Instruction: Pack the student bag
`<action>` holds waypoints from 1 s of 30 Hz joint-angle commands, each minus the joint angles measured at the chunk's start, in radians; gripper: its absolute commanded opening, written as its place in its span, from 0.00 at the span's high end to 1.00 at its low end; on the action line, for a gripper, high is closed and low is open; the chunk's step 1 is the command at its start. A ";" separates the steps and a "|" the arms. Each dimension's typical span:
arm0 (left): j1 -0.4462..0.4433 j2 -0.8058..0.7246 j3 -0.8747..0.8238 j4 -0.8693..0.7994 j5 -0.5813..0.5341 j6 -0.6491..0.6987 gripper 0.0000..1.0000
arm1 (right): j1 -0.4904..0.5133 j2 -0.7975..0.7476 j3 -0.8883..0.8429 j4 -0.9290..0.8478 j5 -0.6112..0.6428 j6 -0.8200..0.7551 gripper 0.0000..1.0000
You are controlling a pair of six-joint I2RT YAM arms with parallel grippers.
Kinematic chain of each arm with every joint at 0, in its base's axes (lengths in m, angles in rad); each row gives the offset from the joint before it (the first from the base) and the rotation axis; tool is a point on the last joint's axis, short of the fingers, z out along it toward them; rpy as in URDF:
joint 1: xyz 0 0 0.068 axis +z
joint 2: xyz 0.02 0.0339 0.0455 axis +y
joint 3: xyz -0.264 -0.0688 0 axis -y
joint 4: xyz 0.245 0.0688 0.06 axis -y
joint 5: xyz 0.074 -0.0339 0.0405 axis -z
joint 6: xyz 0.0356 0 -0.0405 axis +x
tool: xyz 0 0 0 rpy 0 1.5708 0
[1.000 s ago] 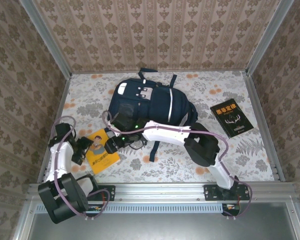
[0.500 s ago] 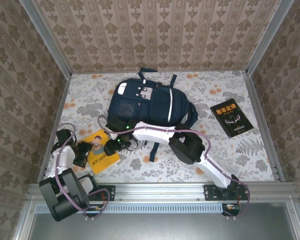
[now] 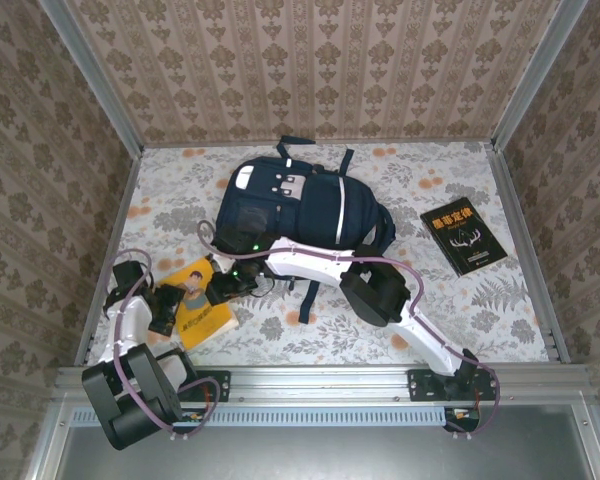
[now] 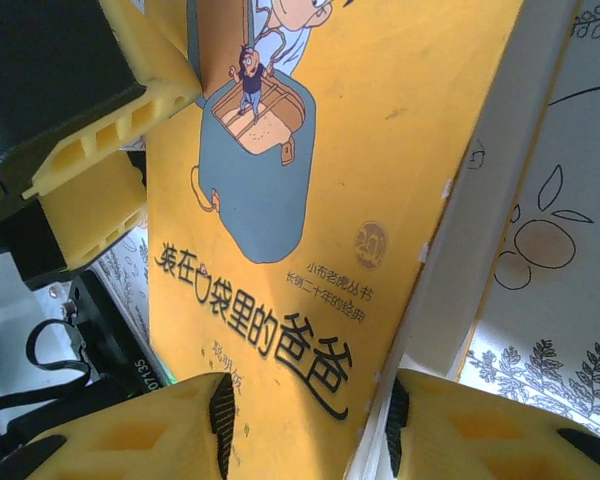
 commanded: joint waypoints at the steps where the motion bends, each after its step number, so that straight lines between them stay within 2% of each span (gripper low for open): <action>1: -0.028 0.032 -0.073 0.138 0.197 -0.030 0.31 | -0.003 -0.011 0.016 0.013 -0.050 0.036 0.54; 8: -0.030 0.005 -0.077 0.117 0.190 -0.013 0.31 | -0.001 0.023 0.025 -0.098 0.133 -0.015 0.44; 13: -0.033 0.000 -0.085 0.121 0.194 -0.016 0.31 | 0.001 0.060 0.050 -0.122 0.141 -0.013 0.44; 19: -0.044 0.003 -0.087 0.129 0.201 -0.019 0.31 | 0.015 0.105 0.107 -0.138 0.112 -0.007 0.54; 24: -0.065 0.000 -0.094 0.132 0.202 -0.028 0.31 | 0.015 0.081 0.115 -0.132 0.106 -0.004 0.73; 30: -0.076 -0.003 -0.097 0.133 0.203 -0.035 0.31 | 0.011 0.049 0.124 -0.096 0.031 0.031 0.75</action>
